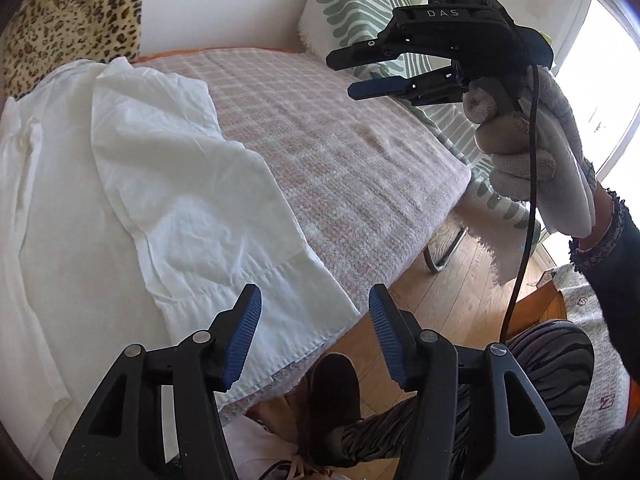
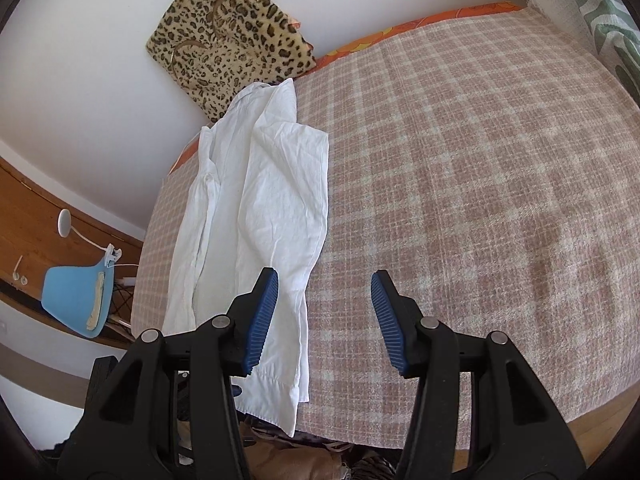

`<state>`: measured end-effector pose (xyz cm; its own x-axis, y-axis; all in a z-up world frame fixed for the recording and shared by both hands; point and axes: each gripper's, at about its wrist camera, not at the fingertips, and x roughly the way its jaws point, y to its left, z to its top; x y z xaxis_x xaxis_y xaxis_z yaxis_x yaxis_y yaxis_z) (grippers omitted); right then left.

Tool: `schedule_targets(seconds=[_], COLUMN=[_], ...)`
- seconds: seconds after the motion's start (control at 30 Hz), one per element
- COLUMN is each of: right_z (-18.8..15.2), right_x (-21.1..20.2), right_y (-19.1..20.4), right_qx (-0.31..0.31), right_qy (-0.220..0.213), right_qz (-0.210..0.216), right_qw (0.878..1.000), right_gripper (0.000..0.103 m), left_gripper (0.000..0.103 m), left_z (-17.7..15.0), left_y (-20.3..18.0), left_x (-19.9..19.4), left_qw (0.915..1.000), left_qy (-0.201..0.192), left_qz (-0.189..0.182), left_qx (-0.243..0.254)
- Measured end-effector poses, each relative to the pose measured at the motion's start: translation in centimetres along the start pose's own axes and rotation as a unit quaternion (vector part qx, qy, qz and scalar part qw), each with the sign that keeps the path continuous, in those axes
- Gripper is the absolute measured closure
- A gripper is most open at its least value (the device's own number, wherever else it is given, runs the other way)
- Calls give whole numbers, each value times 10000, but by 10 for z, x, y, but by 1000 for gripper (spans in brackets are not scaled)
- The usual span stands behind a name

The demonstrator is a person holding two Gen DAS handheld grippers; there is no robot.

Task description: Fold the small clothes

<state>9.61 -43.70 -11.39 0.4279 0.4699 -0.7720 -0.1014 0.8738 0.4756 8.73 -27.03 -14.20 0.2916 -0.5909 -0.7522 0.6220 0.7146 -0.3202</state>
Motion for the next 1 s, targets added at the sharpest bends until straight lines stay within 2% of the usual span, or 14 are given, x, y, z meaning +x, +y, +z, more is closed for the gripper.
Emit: schedule_targets(seconds=[0.17, 0.3, 0.53, 0.63, 0.8, 0.83, 0.87, 0.93, 1.0], right_z=[-8, -11, -33, -39, -38, -38, -38, -39, -40], right_x=[28, 49, 82, 96, 105, 107, 110, 119, 122], right_y=[-2, -3, -10, -10, -6, -6, -5, -1, 3], right_qx=[-58, -56, 215, 291, 328, 358, 368, 368, 374], right_qy=[255, 505, 949, 1095, 1070, 1087, 1143, 1307, 1335], right_qz=[-7, 54, 532, 658, 823, 862, 872, 857, 815], right_qw=[9997, 9987, 9938, 9914, 9903, 9897, 9889, 9870, 9870], right_gripper=[52, 52, 52, 52, 52, 59, 73, 91, 92], left_gripper=[48, 48, 48, 48, 48, 48, 47, 45, 40], left_z=[-5, -3, 2, 2, 2, 2, 3, 4, 7], left_y=[-1, 1, 3, 0, 4, 4, 2, -2, -6], left_x=[11, 7, 9, 14, 19, 20, 21, 22, 24], left_qw=[9996, 9990, 9984, 9985, 9979, 9978, 9978, 9980, 9980], left_qy=[-34, -190, -262, -255, -229, -237, -240, -233, -222], left_qz=[238, 216, 176, 266, 325, 341, 353, 374, 391], left_qx=[-146, -337, -467, -401, -519, -517, -511, -458, -444])
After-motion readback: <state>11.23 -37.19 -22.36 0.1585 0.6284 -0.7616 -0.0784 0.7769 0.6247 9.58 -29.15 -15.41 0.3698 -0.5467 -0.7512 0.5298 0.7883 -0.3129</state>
